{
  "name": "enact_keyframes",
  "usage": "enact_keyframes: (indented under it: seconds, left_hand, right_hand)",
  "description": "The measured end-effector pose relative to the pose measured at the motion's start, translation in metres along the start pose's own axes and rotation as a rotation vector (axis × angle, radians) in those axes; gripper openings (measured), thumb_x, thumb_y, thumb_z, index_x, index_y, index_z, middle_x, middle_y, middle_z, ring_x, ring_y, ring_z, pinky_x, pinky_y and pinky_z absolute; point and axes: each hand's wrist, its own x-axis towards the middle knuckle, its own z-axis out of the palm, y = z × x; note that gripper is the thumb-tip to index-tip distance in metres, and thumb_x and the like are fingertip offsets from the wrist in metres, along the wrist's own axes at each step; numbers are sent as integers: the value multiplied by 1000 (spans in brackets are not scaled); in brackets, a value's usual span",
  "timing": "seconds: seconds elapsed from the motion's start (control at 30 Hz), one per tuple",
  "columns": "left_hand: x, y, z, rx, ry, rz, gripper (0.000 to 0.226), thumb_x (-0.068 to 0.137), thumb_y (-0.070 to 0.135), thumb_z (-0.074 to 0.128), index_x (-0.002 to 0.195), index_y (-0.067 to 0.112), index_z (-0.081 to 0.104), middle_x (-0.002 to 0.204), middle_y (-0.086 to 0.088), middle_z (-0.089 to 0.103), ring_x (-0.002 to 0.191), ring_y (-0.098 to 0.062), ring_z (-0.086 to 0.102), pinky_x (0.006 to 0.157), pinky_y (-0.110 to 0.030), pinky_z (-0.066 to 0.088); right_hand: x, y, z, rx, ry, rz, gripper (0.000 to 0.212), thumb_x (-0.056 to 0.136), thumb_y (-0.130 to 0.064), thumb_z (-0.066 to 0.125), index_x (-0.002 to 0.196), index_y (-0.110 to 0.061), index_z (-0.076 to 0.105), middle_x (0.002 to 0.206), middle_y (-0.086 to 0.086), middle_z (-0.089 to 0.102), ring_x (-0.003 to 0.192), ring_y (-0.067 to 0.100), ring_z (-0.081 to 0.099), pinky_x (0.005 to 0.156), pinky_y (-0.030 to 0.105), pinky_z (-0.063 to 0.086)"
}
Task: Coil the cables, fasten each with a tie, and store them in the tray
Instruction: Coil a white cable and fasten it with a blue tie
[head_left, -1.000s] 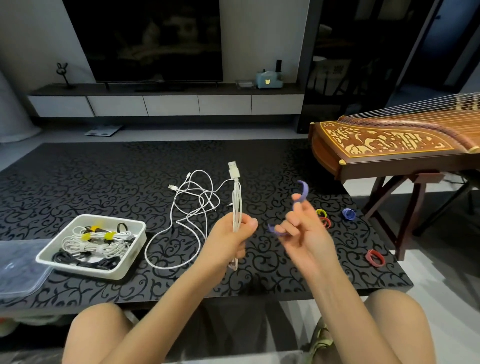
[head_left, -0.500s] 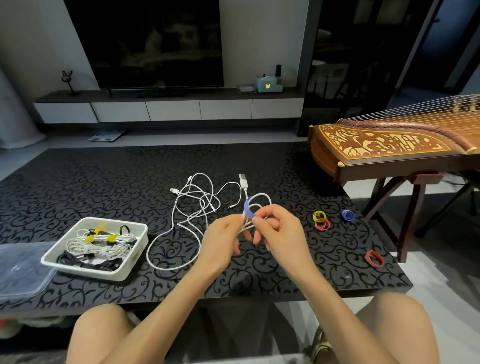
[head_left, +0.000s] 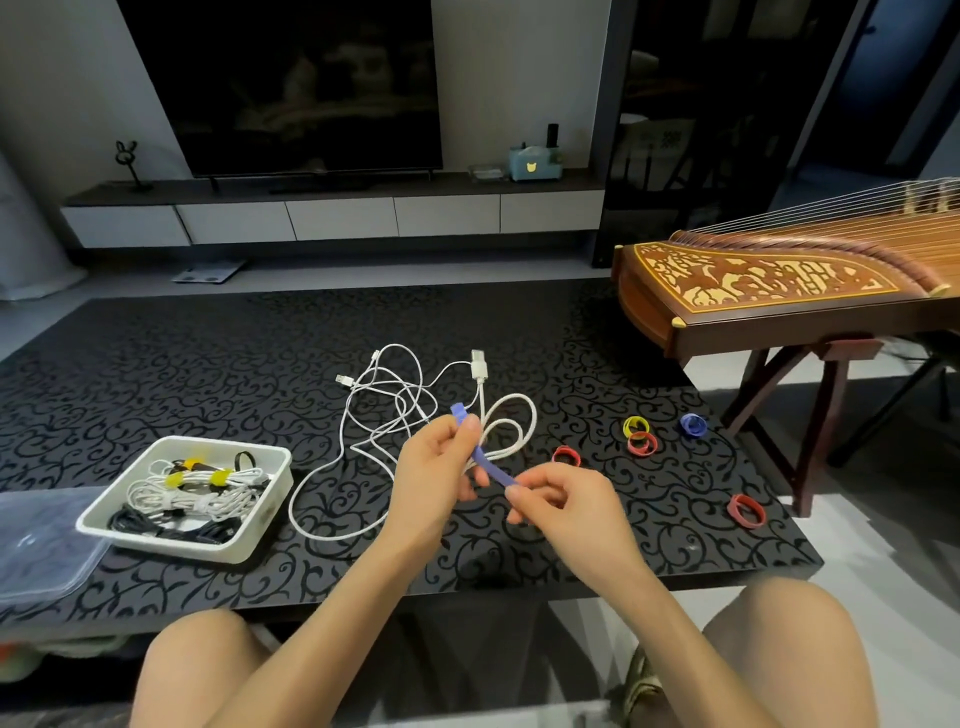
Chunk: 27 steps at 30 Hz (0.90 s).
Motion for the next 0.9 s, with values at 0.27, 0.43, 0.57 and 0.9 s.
enact_keyframes:
  seconds: [0.27,0.43,0.57,0.9]
  left_hand:
    - [-13,15,3,111,-237,42,42,102,23,36,65,9,51,49,-7,47,39,-8,39,45,-18,33]
    - [-23,25,4,110,-471,9,39,97,19,49,58,11,49,50,0,43,41,-7,38,45,-13,31]
    - [-28,27,6,168,-580,37,32,90,28,51,61,14,50,59,-5,44,50,-12,42,51,-20,37]
    - [-32,22,6,330,-459,124,38,91,41,46,61,18,49,56,2,47,54,-19,43,57,-34,37]
  right_hand:
    - [8,10,-29,-392,194,-179,3,80,-30,73,77,-28,74,63,-11,55,67,7,50,64,26,37]
    - [15,-2,-41,479,-162,73,22,84,4,61,77,-13,74,68,3,71,60,11,65,61,20,52]
    - [23,-13,-50,707,-200,179,16,84,4,58,93,-8,65,64,9,65,51,13,60,52,21,52]
    - [30,-22,-71,459,-491,243,15,71,-19,68,70,-4,66,69,16,69,59,17,67,52,23,53]
